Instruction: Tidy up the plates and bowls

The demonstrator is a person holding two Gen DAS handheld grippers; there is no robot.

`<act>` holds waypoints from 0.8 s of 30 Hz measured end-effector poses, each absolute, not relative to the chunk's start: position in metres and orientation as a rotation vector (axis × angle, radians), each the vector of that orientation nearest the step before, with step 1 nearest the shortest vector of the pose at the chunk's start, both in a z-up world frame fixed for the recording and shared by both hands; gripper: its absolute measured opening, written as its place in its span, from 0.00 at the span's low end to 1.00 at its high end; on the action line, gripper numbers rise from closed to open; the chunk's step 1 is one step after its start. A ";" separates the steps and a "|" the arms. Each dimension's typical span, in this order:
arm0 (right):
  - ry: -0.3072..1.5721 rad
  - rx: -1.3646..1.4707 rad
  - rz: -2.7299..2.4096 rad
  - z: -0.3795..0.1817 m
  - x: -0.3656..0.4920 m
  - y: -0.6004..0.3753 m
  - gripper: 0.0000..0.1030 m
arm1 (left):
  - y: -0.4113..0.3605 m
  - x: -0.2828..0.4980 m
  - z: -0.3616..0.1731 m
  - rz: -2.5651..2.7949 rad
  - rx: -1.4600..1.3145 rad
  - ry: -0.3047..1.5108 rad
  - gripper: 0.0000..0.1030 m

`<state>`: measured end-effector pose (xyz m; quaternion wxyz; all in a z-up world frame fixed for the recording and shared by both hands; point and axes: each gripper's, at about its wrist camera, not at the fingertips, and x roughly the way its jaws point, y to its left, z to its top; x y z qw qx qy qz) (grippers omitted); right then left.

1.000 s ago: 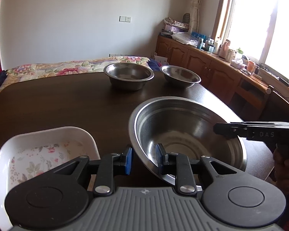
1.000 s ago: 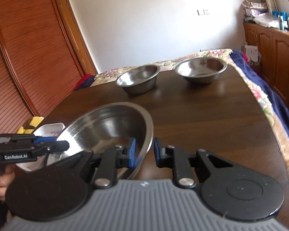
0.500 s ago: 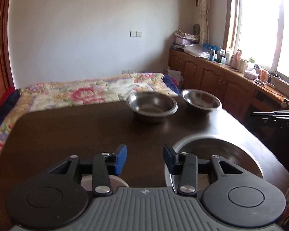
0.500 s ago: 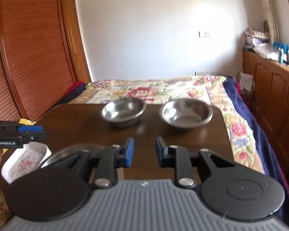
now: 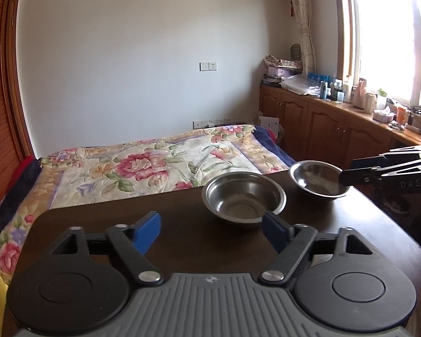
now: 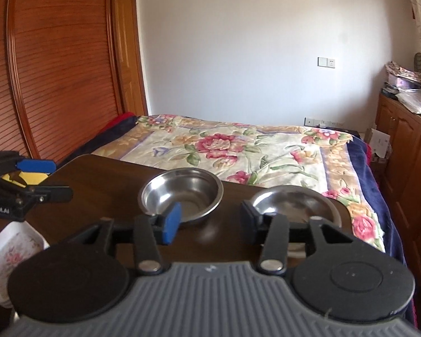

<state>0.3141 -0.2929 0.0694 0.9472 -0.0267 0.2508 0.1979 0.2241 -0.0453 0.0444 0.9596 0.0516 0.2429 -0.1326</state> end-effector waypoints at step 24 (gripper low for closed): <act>0.662 -0.062 0.438 0.033 0.390 -0.259 0.49 | -0.061 0.315 0.016 -0.283 0.057 0.636 0.63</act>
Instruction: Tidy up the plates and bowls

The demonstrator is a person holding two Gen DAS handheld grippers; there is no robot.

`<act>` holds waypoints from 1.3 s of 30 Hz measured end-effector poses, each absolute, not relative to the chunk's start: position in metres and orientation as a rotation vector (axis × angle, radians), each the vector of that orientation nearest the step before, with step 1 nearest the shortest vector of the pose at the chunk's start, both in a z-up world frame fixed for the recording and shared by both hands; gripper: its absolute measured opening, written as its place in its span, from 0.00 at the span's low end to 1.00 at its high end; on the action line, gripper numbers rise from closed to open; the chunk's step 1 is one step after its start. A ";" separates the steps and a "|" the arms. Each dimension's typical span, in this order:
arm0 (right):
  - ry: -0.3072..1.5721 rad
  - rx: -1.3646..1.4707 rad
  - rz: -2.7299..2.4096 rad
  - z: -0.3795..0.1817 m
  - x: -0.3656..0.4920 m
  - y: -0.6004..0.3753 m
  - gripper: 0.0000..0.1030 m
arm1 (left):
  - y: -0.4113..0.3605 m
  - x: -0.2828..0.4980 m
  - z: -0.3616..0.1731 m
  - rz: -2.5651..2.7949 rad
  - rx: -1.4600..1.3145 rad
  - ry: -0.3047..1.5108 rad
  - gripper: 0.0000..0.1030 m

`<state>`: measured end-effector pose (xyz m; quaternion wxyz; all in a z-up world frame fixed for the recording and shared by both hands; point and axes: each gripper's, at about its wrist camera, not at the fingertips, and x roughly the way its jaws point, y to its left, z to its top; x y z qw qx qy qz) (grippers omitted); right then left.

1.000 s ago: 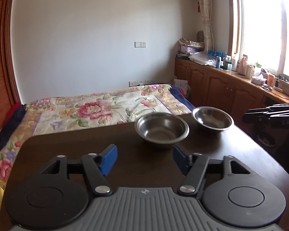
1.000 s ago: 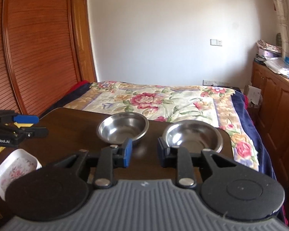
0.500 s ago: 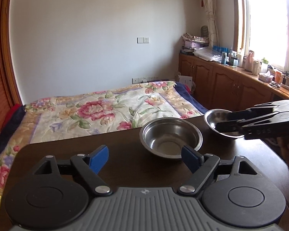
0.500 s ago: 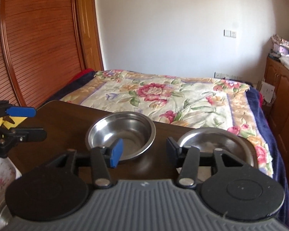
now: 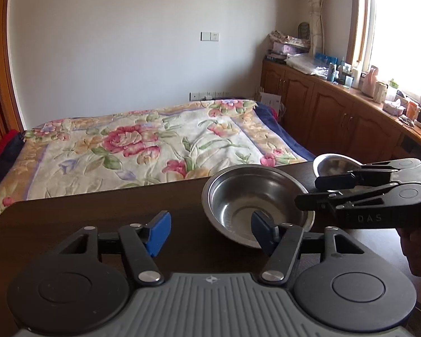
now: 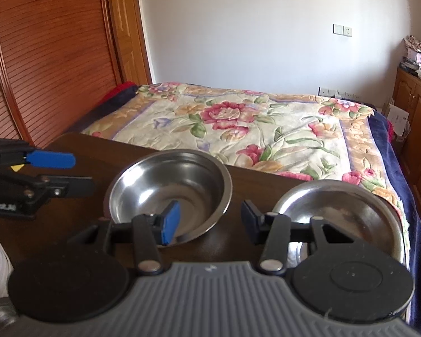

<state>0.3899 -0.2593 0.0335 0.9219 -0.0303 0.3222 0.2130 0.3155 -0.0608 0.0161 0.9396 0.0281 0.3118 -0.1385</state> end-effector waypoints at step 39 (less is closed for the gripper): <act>0.733 0.025 0.463 0.020 0.397 -0.255 0.24 | -0.067 0.362 -0.012 -0.305 -0.020 0.783 0.18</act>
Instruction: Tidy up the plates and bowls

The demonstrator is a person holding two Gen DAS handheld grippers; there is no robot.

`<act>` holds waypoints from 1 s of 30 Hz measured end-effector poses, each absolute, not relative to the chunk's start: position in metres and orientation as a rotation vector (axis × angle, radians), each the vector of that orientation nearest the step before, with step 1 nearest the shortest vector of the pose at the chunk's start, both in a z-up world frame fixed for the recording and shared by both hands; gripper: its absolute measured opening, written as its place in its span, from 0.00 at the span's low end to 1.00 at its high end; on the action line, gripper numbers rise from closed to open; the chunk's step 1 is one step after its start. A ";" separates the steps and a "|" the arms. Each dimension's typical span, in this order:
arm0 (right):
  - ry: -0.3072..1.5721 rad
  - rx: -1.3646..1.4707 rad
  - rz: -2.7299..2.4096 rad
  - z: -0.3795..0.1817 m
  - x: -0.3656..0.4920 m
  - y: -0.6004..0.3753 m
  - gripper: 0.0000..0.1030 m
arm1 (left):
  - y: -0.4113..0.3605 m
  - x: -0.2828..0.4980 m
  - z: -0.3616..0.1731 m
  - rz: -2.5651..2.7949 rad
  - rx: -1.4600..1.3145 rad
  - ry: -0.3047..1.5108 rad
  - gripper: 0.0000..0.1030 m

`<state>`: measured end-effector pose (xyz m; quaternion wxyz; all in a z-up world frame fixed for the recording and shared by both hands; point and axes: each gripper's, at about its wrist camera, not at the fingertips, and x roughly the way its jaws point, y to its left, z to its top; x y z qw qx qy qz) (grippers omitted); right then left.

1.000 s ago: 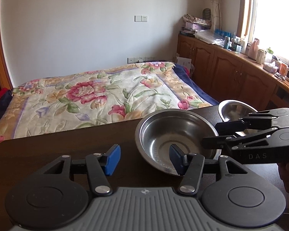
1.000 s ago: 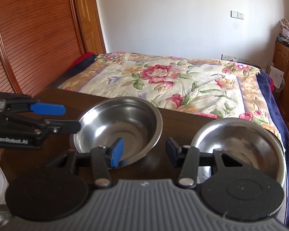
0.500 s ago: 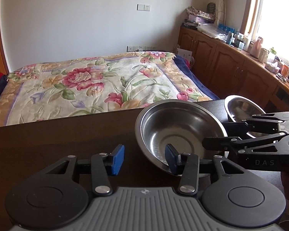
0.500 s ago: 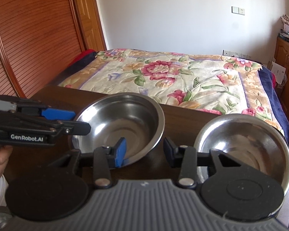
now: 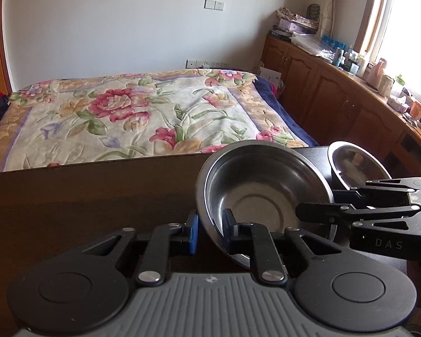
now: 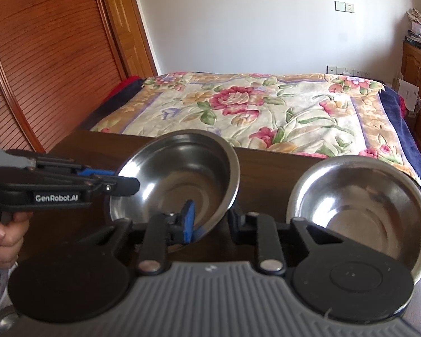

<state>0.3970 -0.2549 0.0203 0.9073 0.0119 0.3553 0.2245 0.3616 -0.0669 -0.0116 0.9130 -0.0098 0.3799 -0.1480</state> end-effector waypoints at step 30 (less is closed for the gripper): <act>0.597 0.028 0.430 0.075 0.319 -0.278 0.21 | -0.075 0.264 0.061 -0.388 0.024 0.612 0.17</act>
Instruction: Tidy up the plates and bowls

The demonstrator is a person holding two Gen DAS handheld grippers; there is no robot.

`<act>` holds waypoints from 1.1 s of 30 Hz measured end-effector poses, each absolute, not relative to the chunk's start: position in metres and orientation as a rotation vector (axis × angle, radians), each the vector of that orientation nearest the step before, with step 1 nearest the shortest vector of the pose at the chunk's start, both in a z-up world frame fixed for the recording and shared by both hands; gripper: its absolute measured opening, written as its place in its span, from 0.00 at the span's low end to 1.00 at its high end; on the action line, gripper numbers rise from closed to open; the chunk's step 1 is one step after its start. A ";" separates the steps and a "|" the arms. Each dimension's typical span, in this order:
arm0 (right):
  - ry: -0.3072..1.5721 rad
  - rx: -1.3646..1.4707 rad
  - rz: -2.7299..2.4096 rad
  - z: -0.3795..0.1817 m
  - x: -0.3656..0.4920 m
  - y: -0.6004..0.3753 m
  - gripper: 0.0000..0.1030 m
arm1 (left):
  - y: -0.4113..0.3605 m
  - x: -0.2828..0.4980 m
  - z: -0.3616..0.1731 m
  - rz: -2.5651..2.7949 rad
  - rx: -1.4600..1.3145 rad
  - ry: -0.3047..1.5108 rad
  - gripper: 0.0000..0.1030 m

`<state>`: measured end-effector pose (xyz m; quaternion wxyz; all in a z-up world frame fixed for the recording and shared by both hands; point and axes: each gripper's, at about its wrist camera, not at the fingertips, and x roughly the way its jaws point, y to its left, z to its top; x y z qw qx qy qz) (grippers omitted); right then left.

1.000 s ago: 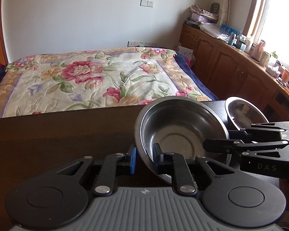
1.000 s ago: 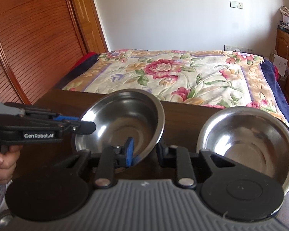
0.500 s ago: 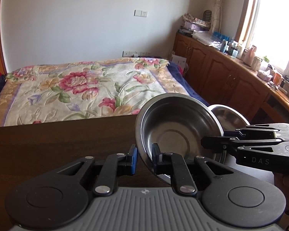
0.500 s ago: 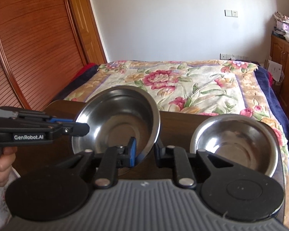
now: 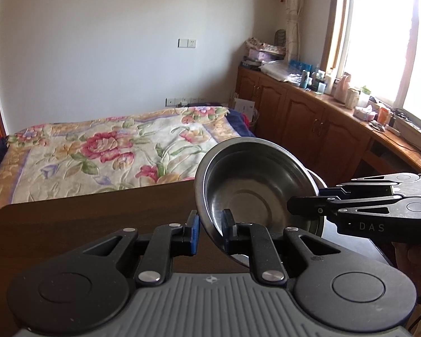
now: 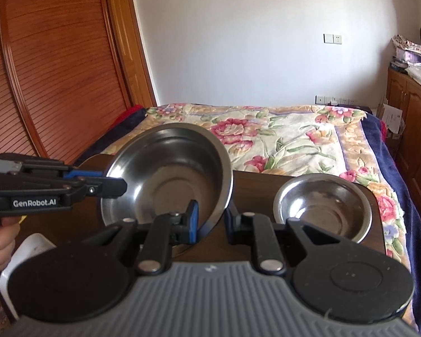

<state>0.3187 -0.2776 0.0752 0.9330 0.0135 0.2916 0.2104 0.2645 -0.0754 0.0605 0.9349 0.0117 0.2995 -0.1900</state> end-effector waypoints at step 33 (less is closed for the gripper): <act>0.594 0.022 0.434 0.064 0.248 -0.284 0.21 | -0.077 0.177 0.046 -0.431 0.055 0.559 0.19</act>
